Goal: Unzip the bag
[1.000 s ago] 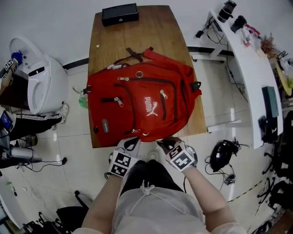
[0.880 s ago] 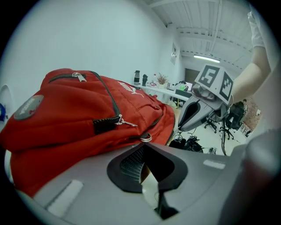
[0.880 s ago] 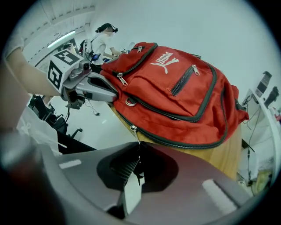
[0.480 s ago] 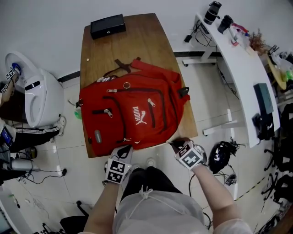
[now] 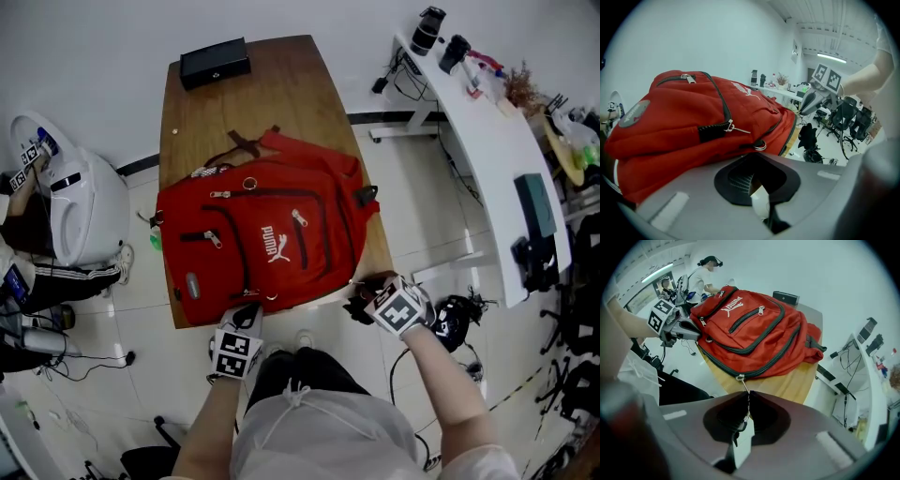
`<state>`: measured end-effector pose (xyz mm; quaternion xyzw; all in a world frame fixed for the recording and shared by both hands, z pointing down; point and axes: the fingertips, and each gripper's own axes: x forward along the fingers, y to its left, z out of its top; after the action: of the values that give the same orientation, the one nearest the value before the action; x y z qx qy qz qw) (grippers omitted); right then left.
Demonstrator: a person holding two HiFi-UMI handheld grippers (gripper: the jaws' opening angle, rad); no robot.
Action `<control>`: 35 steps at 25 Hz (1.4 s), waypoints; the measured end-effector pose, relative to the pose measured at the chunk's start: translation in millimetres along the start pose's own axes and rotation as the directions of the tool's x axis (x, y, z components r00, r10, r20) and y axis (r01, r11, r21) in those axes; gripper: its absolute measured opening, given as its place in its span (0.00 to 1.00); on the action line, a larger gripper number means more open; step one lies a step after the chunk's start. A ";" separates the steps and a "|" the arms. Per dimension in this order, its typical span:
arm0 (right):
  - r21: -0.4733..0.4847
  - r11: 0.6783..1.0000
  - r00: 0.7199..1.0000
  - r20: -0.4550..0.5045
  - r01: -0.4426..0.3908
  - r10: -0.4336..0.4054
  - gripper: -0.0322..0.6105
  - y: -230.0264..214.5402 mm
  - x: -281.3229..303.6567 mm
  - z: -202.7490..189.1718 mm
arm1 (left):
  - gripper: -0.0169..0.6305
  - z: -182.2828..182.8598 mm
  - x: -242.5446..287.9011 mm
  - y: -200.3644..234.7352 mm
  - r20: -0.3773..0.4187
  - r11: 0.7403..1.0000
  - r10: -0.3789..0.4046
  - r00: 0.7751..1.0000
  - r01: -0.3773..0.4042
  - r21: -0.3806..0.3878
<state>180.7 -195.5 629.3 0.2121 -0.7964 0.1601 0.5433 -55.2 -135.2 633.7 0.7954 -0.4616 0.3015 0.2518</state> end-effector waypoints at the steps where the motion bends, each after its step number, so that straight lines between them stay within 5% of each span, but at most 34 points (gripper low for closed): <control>1: -0.005 1.000 1.000 -0.005 0.005 -0.005 0.08 -4.6 -1.9 0.3 | 0.04 -0.1 0.2 0.1 -0.002 1.000 0.000 1.000 0.000 -0.002; 6: -0.030 0.998 0.998 -0.011 0.060 -0.060 0.08 -33.6 -12.4 6.1 | 0.04 -1.0 1.2 1.3 -0.002 1.000 0.009 1.000 -0.009 -0.012; 21: 0.146 0.973 0.978 0.084 0.177 -0.190 0.10 -64.5 -13.8 14.9 | 0.04 -0.2 1.0 3.8 0.002 0.998 0.035 0.999 -0.035 -0.051; 23: 0.172 0.964 0.965 0.131 0.203 -0.226 0.18 -69.1 -24.4 20.4 | 0.04 2.5 -2.8 1.3 0.012 0.998 0.038 0.999 -0.038 -0.052; 26: 0.237 0.948 0.929 0.252 0.212 -0.271 0.20 -72.0 -50.6 35.5 | 0.04 9.7 -12.8 -2.7 0.035 0.997 0.047 0.998 -0.045 -0.054; 30: 0.240 0.947 0.848 0.435 0.215 -0.303 0.06 -54.0 -89.6 59.8 | 0.04 22.5 -35.7 -7.1 0.105 0.995 0.061 0.993 -0.051 -0.091; 35: 0.206 0.967 0.753 0.611 0.147 -0.245 0.06 3.7 -123.0 80.0 | 0.04 56.1 -87.2 -20.2 0.294 0.994 0.037 0.955 -0.007 -0.105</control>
<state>154.3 -211.0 485.8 0.3747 -0.8917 0.0791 0.2412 -57.6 -113.4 530.3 0.8123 -0.5177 0.1580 0.2171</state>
